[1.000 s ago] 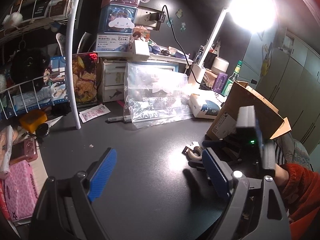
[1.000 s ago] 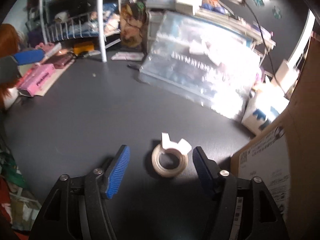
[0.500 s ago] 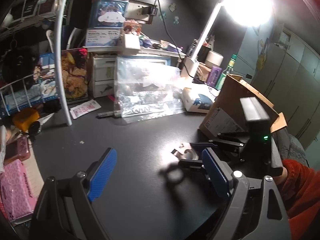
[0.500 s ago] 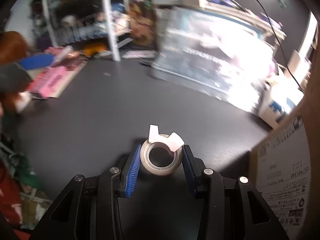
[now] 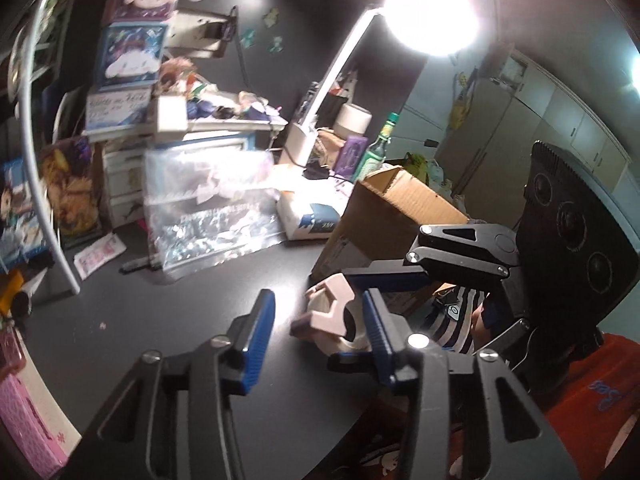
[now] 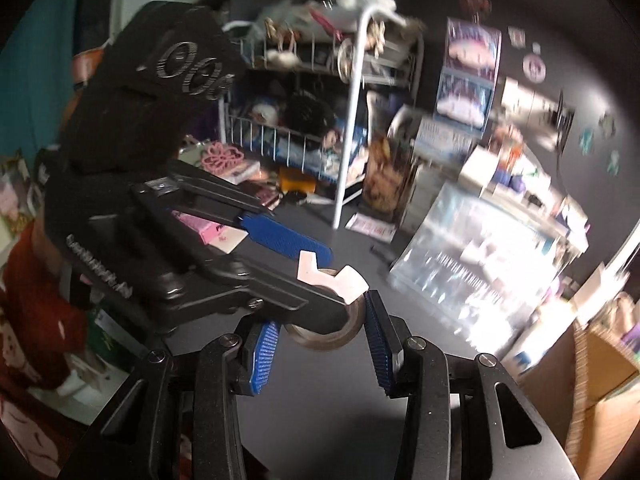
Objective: Organize objects
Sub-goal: 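Close the left gripper on the tape roll while the right gripper releases it, then lower the tape roll into the cardboard box and open the left gripper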
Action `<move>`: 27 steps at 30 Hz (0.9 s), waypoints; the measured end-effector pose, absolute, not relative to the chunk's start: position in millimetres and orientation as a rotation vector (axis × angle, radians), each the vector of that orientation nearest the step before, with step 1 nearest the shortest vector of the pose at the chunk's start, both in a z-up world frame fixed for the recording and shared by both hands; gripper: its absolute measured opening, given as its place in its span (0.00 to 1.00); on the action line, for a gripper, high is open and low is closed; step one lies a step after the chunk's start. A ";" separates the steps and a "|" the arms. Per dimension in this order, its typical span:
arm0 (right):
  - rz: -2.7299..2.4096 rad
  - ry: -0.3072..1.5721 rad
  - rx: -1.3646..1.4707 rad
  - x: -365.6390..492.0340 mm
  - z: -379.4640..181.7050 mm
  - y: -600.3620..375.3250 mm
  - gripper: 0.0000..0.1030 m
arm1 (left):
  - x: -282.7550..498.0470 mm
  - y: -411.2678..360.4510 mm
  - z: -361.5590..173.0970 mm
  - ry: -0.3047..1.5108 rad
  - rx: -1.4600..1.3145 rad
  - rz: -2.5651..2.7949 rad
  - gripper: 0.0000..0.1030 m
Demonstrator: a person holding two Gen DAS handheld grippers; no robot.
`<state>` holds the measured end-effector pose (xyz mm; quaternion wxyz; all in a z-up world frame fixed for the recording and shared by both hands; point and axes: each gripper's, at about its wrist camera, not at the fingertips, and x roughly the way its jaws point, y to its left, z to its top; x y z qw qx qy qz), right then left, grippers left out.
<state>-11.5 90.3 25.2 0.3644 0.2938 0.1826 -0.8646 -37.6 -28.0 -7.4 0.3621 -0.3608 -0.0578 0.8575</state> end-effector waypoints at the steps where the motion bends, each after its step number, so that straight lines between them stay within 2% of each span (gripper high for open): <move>1: -2.231 0.483 0.744 -8.9 30.7 92.8 0.35 | -39.3 -24.0 -2.8 -0.142 -0.924 2.199 0.34; 4: -2.257 0.523 0.704 -3.9 47.1 103.6 0.35 | -45.6 -7.1 12.7 -0.127 -0.903 2.158 0.26; 8: -2.299 0.521 0.693 -10.2 60.1 129.5 0.35 | -59.9 28.8 29.1 -0.055 -0.893 2.136 0.22; 15: -2.394 0.483 0.712 -21.1 72.5 197.9 0.35 | -89.8 103.1 40.1 0.011 -0.908 2.046 0.21; 24: -2.447 0.420 0.849 -43.7 65.1 270.9 0.36 | -125.5 180.5 26.6 0.102 -1.011 1.972 0.21; 26: -2.441 0.398 0.890 -50.5 60.4 280.0 0.36 | -129.4 188.3 24.9 0.110 -1.027 1.980 0.29; 27: -2.435 0.393 0.916 -53.9 57.3 282.9 0.36 | -130.6 188.4 24.4 0.108 -1.029 1.990 0.46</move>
